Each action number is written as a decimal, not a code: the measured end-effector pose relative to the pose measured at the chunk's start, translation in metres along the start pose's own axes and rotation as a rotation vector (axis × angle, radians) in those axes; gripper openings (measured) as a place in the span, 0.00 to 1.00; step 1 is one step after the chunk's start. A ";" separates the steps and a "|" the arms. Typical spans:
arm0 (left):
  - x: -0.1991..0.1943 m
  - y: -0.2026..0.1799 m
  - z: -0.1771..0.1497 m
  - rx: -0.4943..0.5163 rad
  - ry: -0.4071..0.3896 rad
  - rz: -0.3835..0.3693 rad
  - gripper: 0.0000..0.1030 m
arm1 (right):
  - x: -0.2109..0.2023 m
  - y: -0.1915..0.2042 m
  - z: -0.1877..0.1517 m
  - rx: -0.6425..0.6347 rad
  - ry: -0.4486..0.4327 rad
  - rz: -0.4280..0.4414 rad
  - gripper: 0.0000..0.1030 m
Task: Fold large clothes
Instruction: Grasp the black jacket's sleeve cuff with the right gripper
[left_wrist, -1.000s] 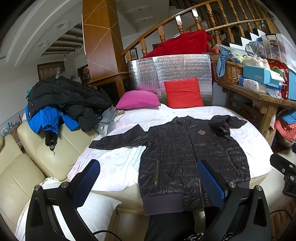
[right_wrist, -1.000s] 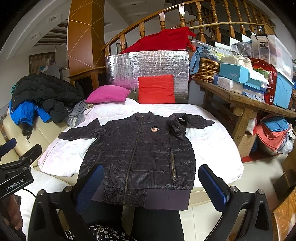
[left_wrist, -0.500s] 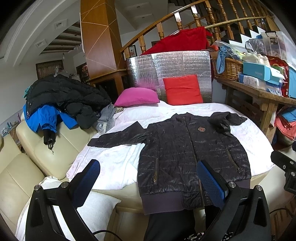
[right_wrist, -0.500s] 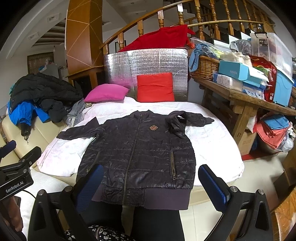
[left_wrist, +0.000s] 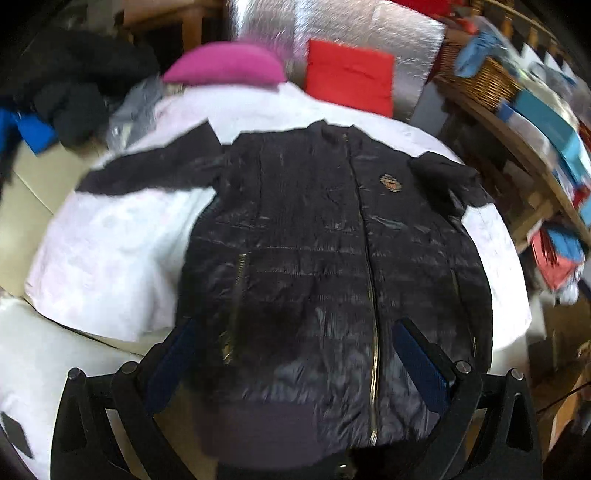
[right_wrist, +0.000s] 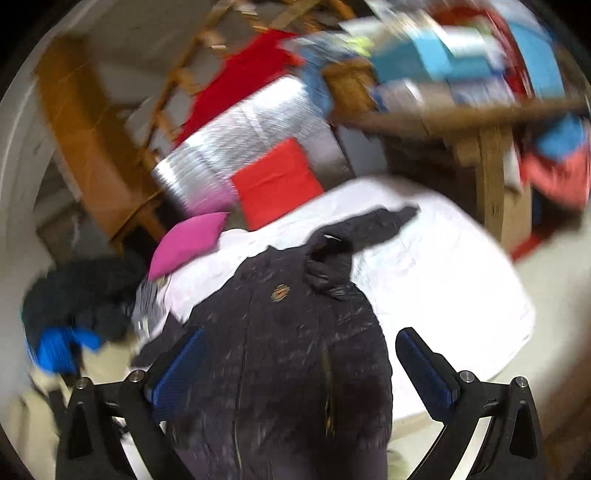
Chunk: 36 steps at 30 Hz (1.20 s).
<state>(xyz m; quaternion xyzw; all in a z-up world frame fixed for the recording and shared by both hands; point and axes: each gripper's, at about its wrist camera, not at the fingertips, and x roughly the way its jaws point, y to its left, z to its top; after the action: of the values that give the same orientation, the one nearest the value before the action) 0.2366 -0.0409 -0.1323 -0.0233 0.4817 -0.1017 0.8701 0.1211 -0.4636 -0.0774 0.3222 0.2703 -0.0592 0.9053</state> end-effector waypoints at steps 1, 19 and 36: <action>0.011 -0.001 0.007 -0.022 0.010 -0.005 1.00 | 0.016 -0.014 0.012 0.040 0.009 0.020 1.00; 0.108 -0.023 0.089 -0.036 0.021 0.153 1.00 | 0.335 -0.188 0.142 0.717 0.082 0.001 0.87; 0.067 0.033 0.054 -0.109 -0.014 0.053 1.00 | 0.284 0.050 0.161 0.158 -0.009 0.173 0.18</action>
<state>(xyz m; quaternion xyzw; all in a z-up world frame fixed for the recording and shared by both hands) 0.3217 -0.0248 -0.1634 -0.0586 0.4810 -0.0519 0.8732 0.4480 -0.5047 -0.0954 0.4144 0.2318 -0.0037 0.8801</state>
